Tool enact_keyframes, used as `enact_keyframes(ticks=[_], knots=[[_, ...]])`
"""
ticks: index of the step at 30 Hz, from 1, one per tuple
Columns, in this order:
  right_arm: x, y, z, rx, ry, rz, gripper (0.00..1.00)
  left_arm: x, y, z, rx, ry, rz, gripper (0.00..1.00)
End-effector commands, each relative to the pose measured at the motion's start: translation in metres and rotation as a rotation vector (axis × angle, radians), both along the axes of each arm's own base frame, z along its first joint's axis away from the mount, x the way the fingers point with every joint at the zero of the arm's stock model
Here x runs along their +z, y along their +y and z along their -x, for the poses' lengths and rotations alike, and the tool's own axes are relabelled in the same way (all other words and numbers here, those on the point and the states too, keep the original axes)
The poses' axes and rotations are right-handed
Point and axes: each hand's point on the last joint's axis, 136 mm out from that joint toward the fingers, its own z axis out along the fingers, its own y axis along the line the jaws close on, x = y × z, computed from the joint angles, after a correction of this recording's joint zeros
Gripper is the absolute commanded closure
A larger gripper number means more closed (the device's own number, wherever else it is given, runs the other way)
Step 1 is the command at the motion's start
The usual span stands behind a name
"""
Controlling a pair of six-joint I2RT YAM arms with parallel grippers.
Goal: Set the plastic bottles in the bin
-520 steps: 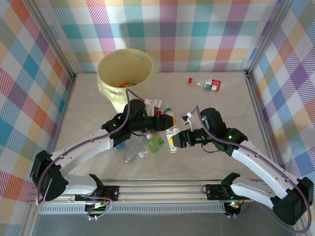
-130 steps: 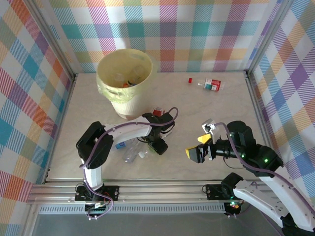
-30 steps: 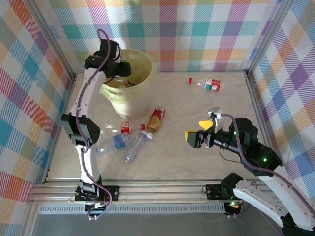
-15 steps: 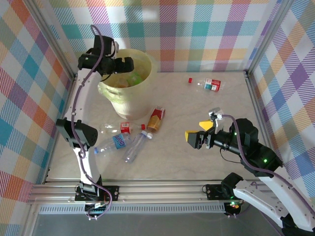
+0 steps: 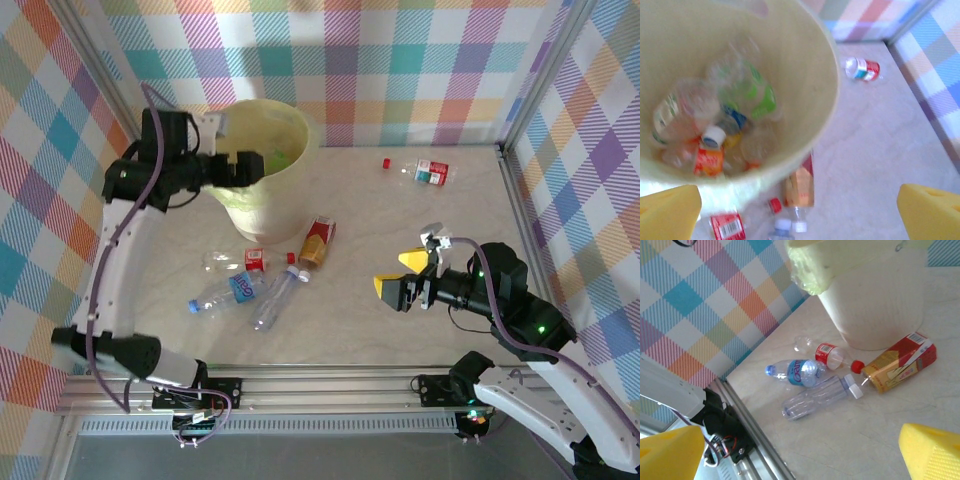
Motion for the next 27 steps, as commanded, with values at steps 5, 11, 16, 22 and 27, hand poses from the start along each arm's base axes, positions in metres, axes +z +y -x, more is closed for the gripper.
enact_keyframes(ticks=[5, 11, 16, 22, 27], knots=[[0.000, 0.005, 0.030, 0.157, 0.010, 0.011, 0.00, -0.065, -0.009, 0.079, -0.021, 0.190, 0.009, 0.00], [0.000, 0.005, 0.036, 0.185, 0.022, 0.026, 0.00, -0.136, -0.002, 0.124, 0.039, 0.376, -0.088, 0.01], [-0.001, 0.006, 0.035, 0.188, 0.024, 0.023, 0.00, -0.173, -0.005, 0.138, 0.047, 0.465, -0.213, 0.06], [-0.004, 0.003, 0.033, 0.166, 0.022, 0.036, 0.00, -0.220, -0.015, 0.145, 0.044, 0.563, -0.396, 0.11], [-0.008, 0.001, 0.033, 0.156, 0.028, 0.042, 0.00, -0.248, -0.021, 0.145, 0.027, 0.602, -0.514, 0.12]])
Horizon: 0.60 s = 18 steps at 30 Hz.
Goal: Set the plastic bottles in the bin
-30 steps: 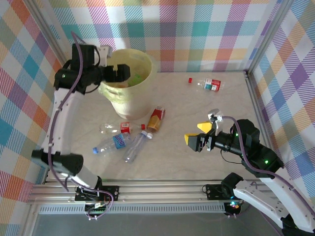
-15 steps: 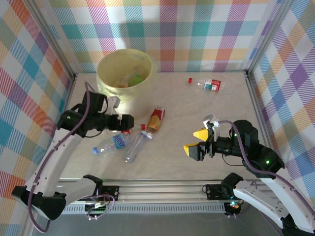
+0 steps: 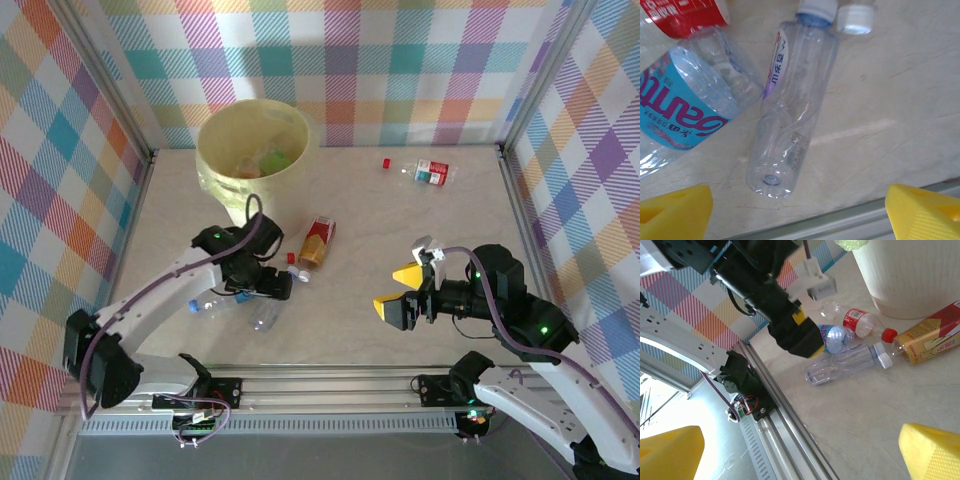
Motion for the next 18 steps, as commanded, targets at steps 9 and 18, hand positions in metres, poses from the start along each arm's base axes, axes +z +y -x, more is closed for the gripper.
enact_keyframes(ticks=[9, 18], knots=[[0.000, -0.002, -0.001, -0.015, -0.018, -0.005, 0.00, -0.057, -0.005, -0.003, -0.021, 0.080, -0.108, 0.14], [-0.005, 0.002, -0.008, -0.026, -0.005, -0.026, 0.00, -0.083, -0.013, -0.018, -0.068, 0.084, -0.147, 0.21]])
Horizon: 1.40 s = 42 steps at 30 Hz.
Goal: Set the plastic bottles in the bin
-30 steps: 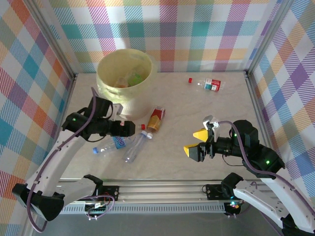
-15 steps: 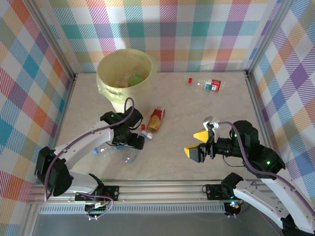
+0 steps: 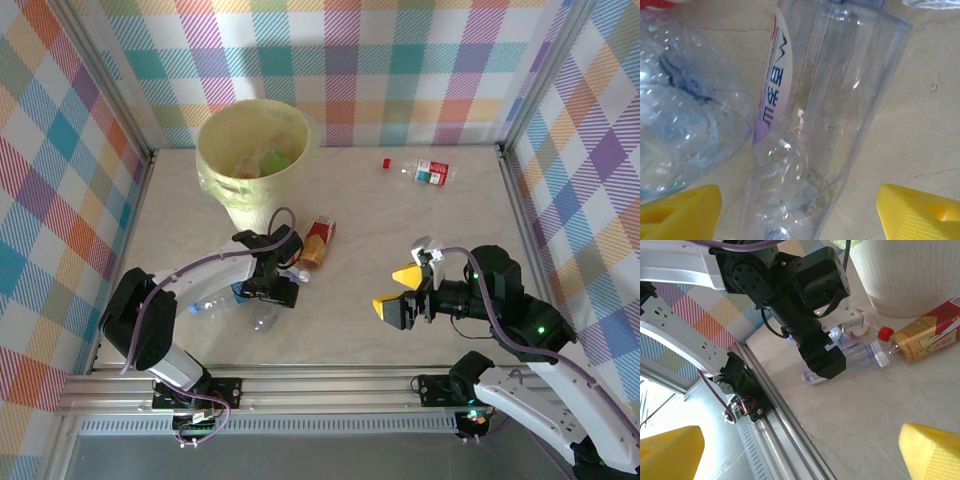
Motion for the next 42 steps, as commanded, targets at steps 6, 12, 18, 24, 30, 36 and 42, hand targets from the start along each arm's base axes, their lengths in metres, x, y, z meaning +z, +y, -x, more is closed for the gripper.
enact_keyframes(ticks=[6, 12, 18, 24, 30, 36, 42], knots=[[0.003, 0.000, -0.002, -0.013, -0.018, -0.033, 0.00, -0.020, -0.008, -0.011, -0.043, -0.005, -0.035, 0.24], [0.002, -0.003, -0.003, -0.027, -0.031, -0.023, 0.00, -0.029, -0.011, -0.010, -0.048, 0.020, -0.032, 0.31], [-0.001, -0.002, -0.002, -0.024, -0.019, -0.025, 0.00, -0.027, -0.008, -0.009, -0.043, 0.012, -0.037, 0.40], [-0.003, -0.004, -0.002, -0.032, -0.016, -0.014, 0.00, -0.024, -0.010, -0.006, -0.041, 0.015, -0.022, 0.48], [-0.004, -0.005, -0.002, -0.036, -0.015, -0.011, 0.00, -0.019, -0.011, -0.004, -0.035, 0.006, -0.007, 0.50], [-0.005, -0.005, -0.002, -0.036, -0.011, -0.007, 0.00, -0.005, -0.011, 0.000, -0.019, -0.007, 0.018, 0.50], [0.002, -0.007, -0.003, -0.051, -0.043, -0.036, 0.00, 0.029, -0.024, 0.003, -0.018, -0.028, 0.123, 0.49]])
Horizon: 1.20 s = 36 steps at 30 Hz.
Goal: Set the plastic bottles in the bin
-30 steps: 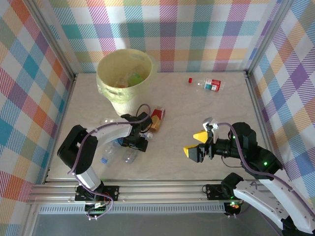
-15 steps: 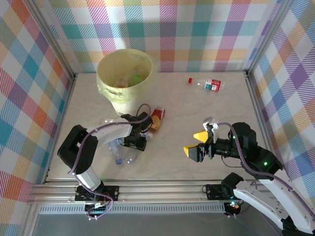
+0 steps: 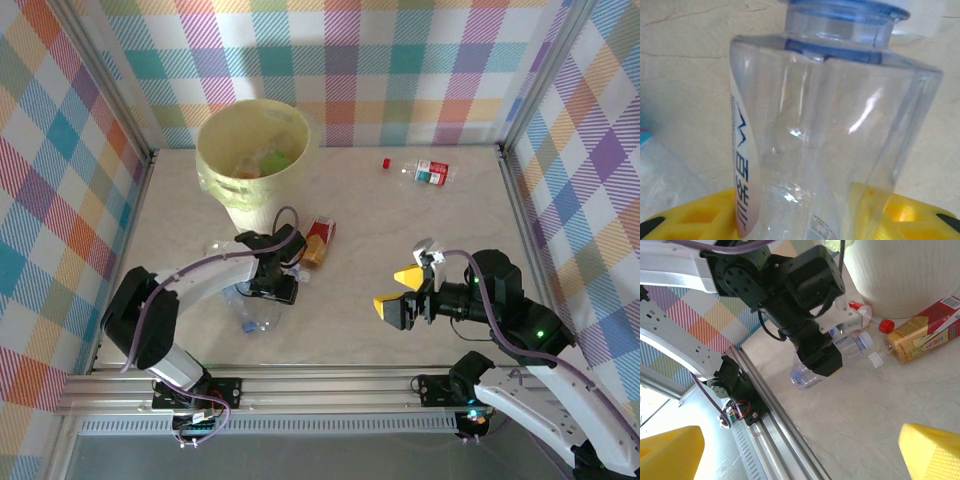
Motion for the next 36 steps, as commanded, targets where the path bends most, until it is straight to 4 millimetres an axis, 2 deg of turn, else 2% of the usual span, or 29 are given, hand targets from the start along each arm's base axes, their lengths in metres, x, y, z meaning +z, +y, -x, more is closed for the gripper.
enact_keyframes(ticks=[1, 7, 12, 17, 22, 26, 31, 36], knots=[[0.007, -0.003, -0.004, -0.030, -0.039, -0.027, 0.00, 0.029, -0.013, 0.007, -0.002, 0.001, 0.078, 0.49], [0.006, -0.018, -0.025, -0.173, -0.082, 0.013, 0.00, 0.074, -0.046, -0.002, 0.013, -0.033, 0.269, 0.47], [0.014, -0.030, -0.039, -0.278, -0.114, 0.027, 0.00, 0.105, -0.072, -0.013, -0.005, -0.061, 0.398, 0.46], [0.024, -0.030, -0.041, -0.292, -0.121, 0.012, 0.00, 0.150, -0.098, -0.027, -0.049, -0.129, 0.525, 0.46], [0.033, -0.030, -0.042, -0.297, -0.128, -0.002, 0.00, 0.205, -0.112, -0.044, -0.072, -0.231, 0.612, 0.46], [0.038, -0.030, -0.045, -0.310, -0.141, -0.009, 0.00, 0.256, -0.114, -0.063, -0.085, -0.333, 0.642, 0.46], [0.043, -0.023, -0.050, -0.295, -0.145, -0.022, 0.00, 0.314, -0.099, -0.094, -0.057, -0.462, 0.670, 0.46], [0.051, -0.014, -0.053, -0.265, -0.160, -0.044, 0.00, 0.345, -0.073, -0.136, 0.016, -0.595, 0.679, 0.46]])
